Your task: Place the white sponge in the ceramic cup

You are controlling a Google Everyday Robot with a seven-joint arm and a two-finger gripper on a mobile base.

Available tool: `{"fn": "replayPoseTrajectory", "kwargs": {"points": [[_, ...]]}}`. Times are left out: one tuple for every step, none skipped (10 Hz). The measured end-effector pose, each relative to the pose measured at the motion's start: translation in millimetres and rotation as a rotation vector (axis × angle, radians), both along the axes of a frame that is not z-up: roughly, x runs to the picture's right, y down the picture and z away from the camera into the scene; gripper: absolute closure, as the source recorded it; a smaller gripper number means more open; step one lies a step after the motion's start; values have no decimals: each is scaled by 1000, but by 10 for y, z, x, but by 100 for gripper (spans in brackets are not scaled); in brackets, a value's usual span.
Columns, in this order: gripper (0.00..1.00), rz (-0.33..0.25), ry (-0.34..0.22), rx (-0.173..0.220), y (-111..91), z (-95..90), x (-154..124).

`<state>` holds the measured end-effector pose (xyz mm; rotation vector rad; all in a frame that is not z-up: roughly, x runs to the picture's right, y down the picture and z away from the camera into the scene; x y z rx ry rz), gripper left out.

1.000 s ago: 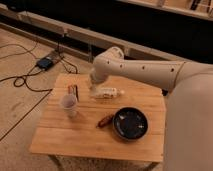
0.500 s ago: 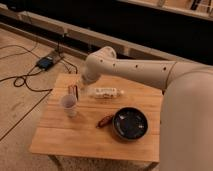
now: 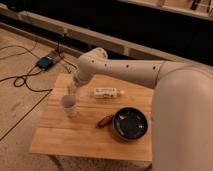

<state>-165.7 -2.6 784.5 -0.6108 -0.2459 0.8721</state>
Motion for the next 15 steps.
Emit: {"fn": "replayPoseTrajectory", "kwargs": {"points": [[100,-14,-15,0,24,1,-74],[100,-32,-37,1,48,4,-180],[100,-40,-53,3,57,13,-256],[100,-44,-70,5,59,27,-328],[100,-38,-81,3,55,46,-374],[100,-28,-95,-5,67,91,-421],[100,-25,-103,-10,81,114,-447],[100,-26,-113,-16,107,140,-481],[100,-27,-122,-21,126,154,-510],[100,-30,-131,-25,145,162,-531],[100,-35,-141,-29,164,161,-560],[100,-37,-150,-31,170,149,-580],[100,-39,-157,-32,176,138,-596],[100,-40,-163,-33,177,127,-607],[100,-40,-169,-33,177,113,-618]]}}
